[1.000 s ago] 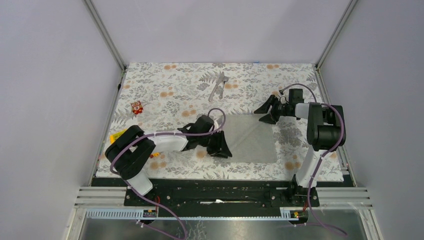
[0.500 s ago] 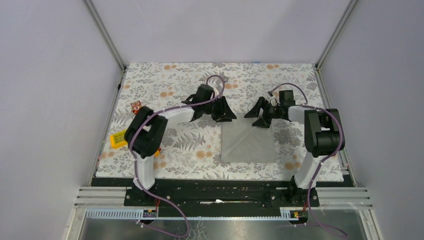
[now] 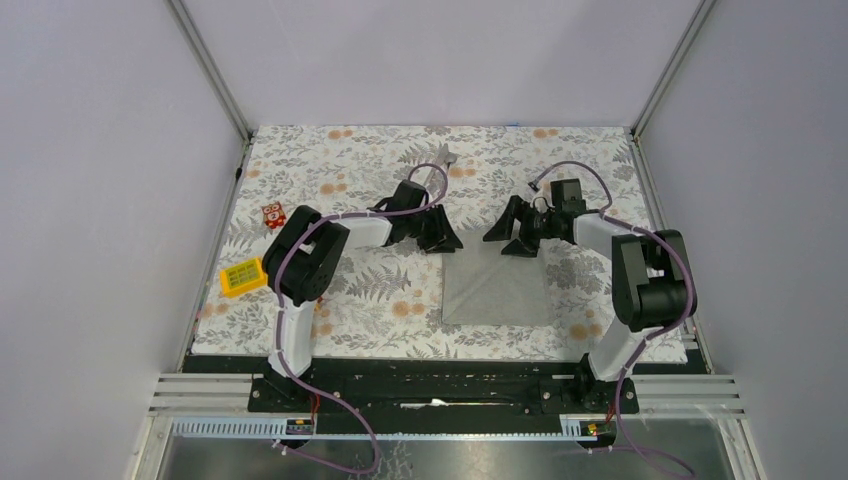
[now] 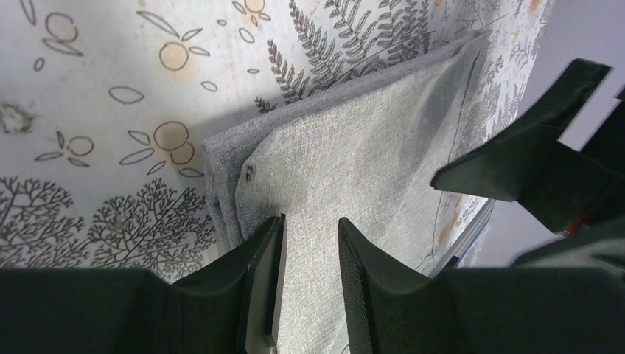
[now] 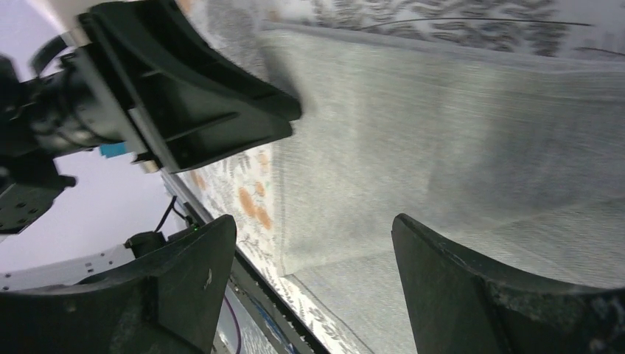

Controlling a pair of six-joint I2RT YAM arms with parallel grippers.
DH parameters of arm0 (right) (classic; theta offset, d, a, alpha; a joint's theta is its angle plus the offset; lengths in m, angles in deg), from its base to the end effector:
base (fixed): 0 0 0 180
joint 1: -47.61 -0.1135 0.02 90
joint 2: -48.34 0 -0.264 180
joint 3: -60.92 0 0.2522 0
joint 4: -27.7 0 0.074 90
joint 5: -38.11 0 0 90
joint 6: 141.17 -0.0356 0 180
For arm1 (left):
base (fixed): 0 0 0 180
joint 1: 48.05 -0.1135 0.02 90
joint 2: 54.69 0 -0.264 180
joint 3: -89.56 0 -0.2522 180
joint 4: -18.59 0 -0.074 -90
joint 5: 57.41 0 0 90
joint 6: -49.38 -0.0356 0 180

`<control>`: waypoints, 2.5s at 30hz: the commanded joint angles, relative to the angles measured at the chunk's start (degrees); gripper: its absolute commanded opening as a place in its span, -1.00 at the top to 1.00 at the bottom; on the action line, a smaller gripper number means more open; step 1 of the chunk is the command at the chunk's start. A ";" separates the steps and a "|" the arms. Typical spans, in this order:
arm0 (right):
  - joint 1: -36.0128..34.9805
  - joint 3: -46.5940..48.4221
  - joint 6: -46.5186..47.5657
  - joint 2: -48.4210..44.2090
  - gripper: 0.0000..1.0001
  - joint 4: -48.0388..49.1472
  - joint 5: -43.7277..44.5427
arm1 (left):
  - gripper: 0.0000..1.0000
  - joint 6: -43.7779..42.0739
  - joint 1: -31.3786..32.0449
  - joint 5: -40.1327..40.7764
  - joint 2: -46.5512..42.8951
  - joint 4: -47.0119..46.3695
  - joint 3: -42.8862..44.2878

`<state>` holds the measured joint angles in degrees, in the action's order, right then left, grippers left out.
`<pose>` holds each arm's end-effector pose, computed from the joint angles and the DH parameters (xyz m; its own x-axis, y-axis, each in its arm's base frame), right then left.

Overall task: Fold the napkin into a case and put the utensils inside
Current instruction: Smooth out the upper triangle-folded napkin at the center of the board, then pick up the upper triangle-folded napkin from the center of the board.

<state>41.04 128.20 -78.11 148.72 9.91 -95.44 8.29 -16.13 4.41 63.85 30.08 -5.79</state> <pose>0.3367 0.0635 0.1580 -0.9204 0.2245 -0.3201 -0.1096 0.6378 0.7624 0.3557 -0.2414 0.1298 -0.9605 -0.1844 -0.2083 0.0360 0.6601 -0.7503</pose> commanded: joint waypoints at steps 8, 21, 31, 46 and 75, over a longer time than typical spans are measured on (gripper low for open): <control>-3.01 -7.65 -3.88 1.23 -0.64 9.32 -2.71 | 0.22 -0.81 -0.28 0.84 -7.70 0.78 -1.68; -12.28 3.46 6.29 -12.65 -0.76 -24.29 21.32 | -0.18 -8.97 -2.10 5.82 -34.59 14.97 -8.47; -38.01 11.21 -11.51 -11.04 -0.49 -35.90 42.91 | -0.73 -16.47 -6.23 15.81 -54.39 29.71 -14.18; -57.12 35.54 -20.85 15.79 -0.60 -59.03 68.08 | -0.90 -20.08 -6.74 25.49 -68.02 35.40 -19.61; -60.05 22.85 -16.15 1.97 -0.48 -42.72 65.06 | -0.97 -20.34 -8.86 38.67 -68.66 39.14 -17.02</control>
<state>-18.70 146.65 -92.88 149.75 -35.07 -32.06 -11.89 -24.17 35.93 -5.39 67.15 -26.42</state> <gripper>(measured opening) 0.765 0.985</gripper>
